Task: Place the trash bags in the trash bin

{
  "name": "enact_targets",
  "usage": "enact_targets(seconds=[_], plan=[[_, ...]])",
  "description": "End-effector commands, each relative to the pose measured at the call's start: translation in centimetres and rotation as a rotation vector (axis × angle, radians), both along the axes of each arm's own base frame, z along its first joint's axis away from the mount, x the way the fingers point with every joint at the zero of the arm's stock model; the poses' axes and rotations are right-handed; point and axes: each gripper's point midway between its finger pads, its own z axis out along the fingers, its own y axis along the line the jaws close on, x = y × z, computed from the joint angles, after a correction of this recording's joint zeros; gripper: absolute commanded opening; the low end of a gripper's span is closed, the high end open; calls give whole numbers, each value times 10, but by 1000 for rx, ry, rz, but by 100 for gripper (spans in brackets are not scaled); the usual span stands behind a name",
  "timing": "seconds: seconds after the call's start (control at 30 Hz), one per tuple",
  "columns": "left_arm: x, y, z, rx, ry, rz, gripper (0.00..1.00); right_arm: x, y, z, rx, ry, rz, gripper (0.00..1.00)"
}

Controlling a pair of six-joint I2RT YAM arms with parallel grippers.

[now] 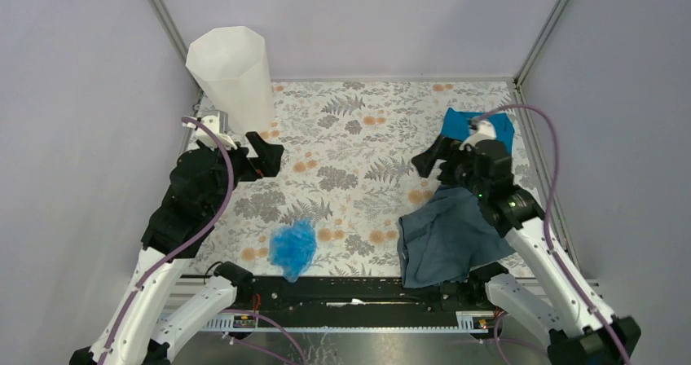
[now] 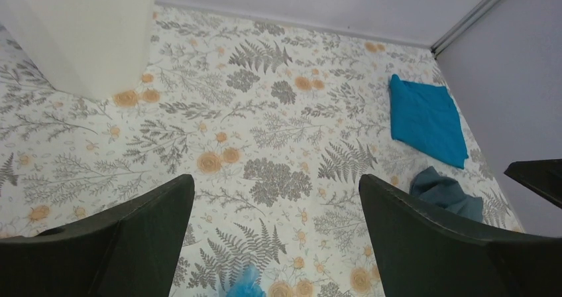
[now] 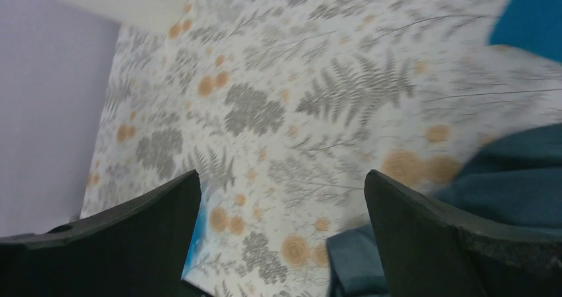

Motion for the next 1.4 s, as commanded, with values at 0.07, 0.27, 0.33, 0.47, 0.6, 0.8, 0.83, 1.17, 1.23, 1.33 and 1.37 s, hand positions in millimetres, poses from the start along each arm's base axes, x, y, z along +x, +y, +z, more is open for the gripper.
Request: enact_targets(seconds=[0.07, 0.27, 0.33, 0.47, 0.6, 0.8, 0.83, 1.17, 1.23, 1.33, 1.37], plan=[[0, -7, -4, -30, 8, -26, 99, -21, 110, -14, 58, 64, 350, 100], [-3, -1, -9, -21, 14, -2, 99, -79, 209, -51, 14, 120, 687, 100], [-3, 1, -13, -11, 24, 7, 99, -100, 238, -58, 9, 108, 763, 100], [-4, 2, -22, -1, 46, 12, 99, -136, 283, -82, -45, 124, 881, 100], [-7, 0, -31, -9, 64, 1, 99, -146, 301, -101, -126, 115, 888, 100], [-10, -5, -47, -26, 106, -20, 99, -139, 314, -131, -156, 126, 866, 87], [-9, -6, -51, -26, 114, -22, 99, -138, 318, -134, -144, 127, 863, 84], [-16, -23, -86, -82, 245, -77, 99, -124, 343, -146, -77, 52, 844, 31], [-19, -29, -100, -110, 297, -90, 99, -111, 332, -144, -129, -6, 794, 12], [-25, -44, -121, -172, 369, -138, 99, -98, 312, -140, -155, -61, 778, 0], [-27, -49, -127, -194, 389, -157, 99, -95, 307, -139, -146, -68, 789, 0]])
